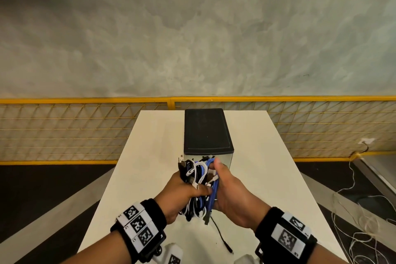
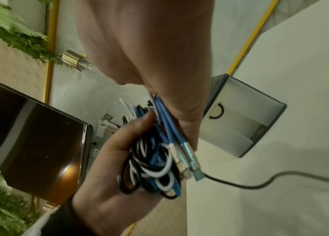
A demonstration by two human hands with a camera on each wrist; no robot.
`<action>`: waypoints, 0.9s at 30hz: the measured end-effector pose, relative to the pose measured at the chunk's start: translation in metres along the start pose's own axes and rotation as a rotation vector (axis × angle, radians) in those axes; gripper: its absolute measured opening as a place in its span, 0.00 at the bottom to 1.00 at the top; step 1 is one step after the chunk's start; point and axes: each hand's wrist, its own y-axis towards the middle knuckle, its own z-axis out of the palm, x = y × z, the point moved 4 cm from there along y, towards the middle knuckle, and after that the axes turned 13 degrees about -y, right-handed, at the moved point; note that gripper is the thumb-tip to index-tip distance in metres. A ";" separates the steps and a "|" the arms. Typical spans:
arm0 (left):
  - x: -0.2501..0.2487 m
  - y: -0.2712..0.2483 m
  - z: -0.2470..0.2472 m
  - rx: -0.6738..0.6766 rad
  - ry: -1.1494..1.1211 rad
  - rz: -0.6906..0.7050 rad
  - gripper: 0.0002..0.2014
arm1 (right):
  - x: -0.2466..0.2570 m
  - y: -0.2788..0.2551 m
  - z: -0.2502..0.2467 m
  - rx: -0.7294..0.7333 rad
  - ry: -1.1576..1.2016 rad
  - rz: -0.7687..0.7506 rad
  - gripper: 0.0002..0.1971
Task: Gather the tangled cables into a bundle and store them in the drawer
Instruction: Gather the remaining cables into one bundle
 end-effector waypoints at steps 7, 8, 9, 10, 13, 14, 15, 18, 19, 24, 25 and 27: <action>0.009 0.003 0.004 -0.032 -0.030 -0.021 0.19 | -0.001 -0.007 0.012 0.104 0.094 -0.028 0.33; 0.010 0.004 0.004 -0.034 -0.035 -0.022 0.18 | 0.000 -0.010 0.012 0.133 0.096 -0.029 0.33; 0.012 0.004 0.004 -0.040 -0.038 -0.023 0.18 | 0.001 -0.011 0.013 0.156 0.101 -0.032 0.33; 0.013 0.004 0.003 -0.048 -0.039 -0.023 0.18 | 0.002 -0.013 0.013 0.164 0.099 -0.035 0.32; 0.014 0.005 0.002 -0.104 -0.066 -0.006 0.16 | 0.001 -0.014 0.014 0.106 0.055 -0.048 0.31; 0.012 0.005 0.001 -0.122 -0.073 0.007 0.15 | 0.002 -0.014 0.015 0.080 0.029 -0.054 0.31; 0.012 0.005 0.001 -0.128 -0.079 0.022 0.14 | 0.004 -0.015 0.015 0.059 0.000 -0.062 0.31; 0.007 0.002 0.002 -0.138 -0.085 0.041 0.12 | 0.010 -0.017 0.010 0.075 -0.130 -0.085 0.24; 0.005 0.002 0.002 -0.147 -0.107 0.043 0.13 | 0.009 -0.017 0.006 0.082 -0.174 -0.077 0.22; -0.013 0.003 -0.007 -0.122 -0.290 0.043 0.08 | -0.015 -0.009 -0.032 -0.082 -0.379 -0.101 0.28; -0.017 0.004 -0.008 -0.108 -0.318 0.028 0.09 | -0.022 -0.007 -0.036 -0.073 -0.454 -0.097 0.34; -0.025 0.005 -0.007 -0.066 -0.348 0.024 0.08 | -0.038 -0.001 -0.034 -0.026 -0.671 -0.085 0.37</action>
